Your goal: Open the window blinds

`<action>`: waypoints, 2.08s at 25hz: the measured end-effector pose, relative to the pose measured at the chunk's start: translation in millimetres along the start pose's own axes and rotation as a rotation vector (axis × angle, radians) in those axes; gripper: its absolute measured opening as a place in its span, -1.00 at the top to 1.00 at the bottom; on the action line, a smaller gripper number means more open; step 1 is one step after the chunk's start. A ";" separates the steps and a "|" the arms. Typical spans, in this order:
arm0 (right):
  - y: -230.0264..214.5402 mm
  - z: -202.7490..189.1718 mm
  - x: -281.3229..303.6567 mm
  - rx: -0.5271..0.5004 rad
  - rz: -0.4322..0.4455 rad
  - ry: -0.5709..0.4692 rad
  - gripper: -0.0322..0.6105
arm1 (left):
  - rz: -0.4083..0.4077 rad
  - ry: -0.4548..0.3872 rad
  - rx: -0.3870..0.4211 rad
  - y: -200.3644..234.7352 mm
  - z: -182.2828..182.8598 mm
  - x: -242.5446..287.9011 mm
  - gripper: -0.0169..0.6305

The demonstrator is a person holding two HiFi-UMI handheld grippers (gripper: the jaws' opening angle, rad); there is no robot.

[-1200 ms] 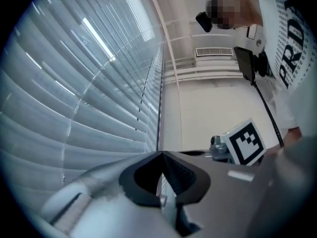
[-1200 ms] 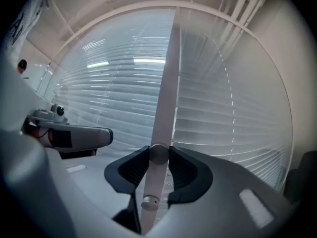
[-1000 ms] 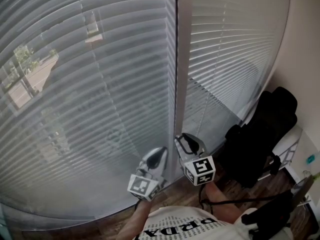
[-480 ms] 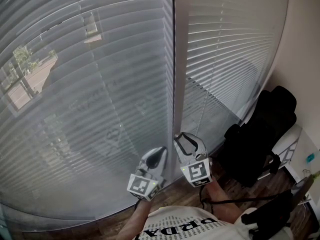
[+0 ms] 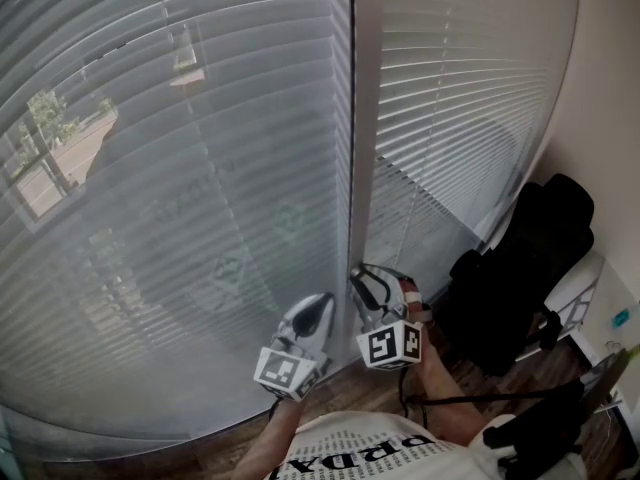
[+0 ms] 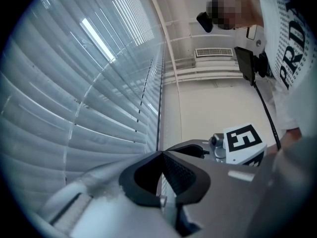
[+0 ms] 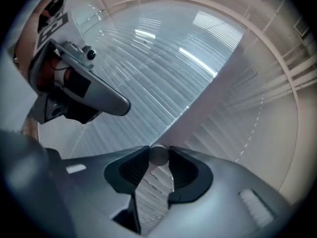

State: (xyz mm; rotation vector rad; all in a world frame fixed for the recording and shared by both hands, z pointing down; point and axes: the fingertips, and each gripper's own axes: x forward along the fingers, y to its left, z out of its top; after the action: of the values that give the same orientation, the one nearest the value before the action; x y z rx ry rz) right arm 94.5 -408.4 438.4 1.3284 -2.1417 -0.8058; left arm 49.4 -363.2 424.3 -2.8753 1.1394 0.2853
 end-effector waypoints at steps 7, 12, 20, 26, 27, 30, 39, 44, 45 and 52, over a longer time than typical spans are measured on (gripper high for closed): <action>-3.2 0.8 -0.3 0.163 0.004 -0.019 0.48 | 0.004 0.007 -0.004 3.4 -0.7 -0.8 0.97; -4.9 -0.8 -0.1 0.278 0.000 -0.025 0.48 | 0.000 0.000 0.002 3.9 -1.1 0.4 0.97; -11.8 -7.1 -2.8 0.564 -0.001 -0.058 0.49 | -0.010 0.003 -0.008 -0.2 -2.8 4.6 0.97; -11.1 -8.6 -1.3 0.659 0.003 -0.067 0.49 | -0.005 0.019 -0.006 2.5 -5.6 0.5 0.97; -11.1 -8.3 -0.6 0.676 0.005 -0.070 0.49 | -0.003 0.022 -0.012 3.1 -5.6 0.3 0.97; -12.0 -8.1 0.5 0.730 0.013 -0.079 0.49 | -0.001 0.022 -0.015 3.2 -5.2 1.5 0.97; -12.5 -9.1 0.5 0.773 0.008 -0.095 0.48 | -0.017 0.004 -0.020 -2.0 -3.2 4.9 0.97; -12.8 -0.3 -5.4 0.563 -0.014 -0.090 0.47 | -0.014 0.002 -0.011 -1.0 -2.0 1.9 0.97; -13.3 3.6 -6.6 0.492 -0.015 -0.089 0.47 | -0.013 0.003 -0.004 0.3 -2.2 1.5 0.97; -5.0 12.4 -5.0 0.102 0.005 -0.022 0.43 | -0.010 0.015 -0.004 1.6 -4.1 2.1 0.97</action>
State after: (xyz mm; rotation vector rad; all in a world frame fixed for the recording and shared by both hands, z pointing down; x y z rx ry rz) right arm 91.2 -402.8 425.7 1.3705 -2.2291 -0.7207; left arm 50.5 -366.2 428.0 -2.8908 1.1272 0.2656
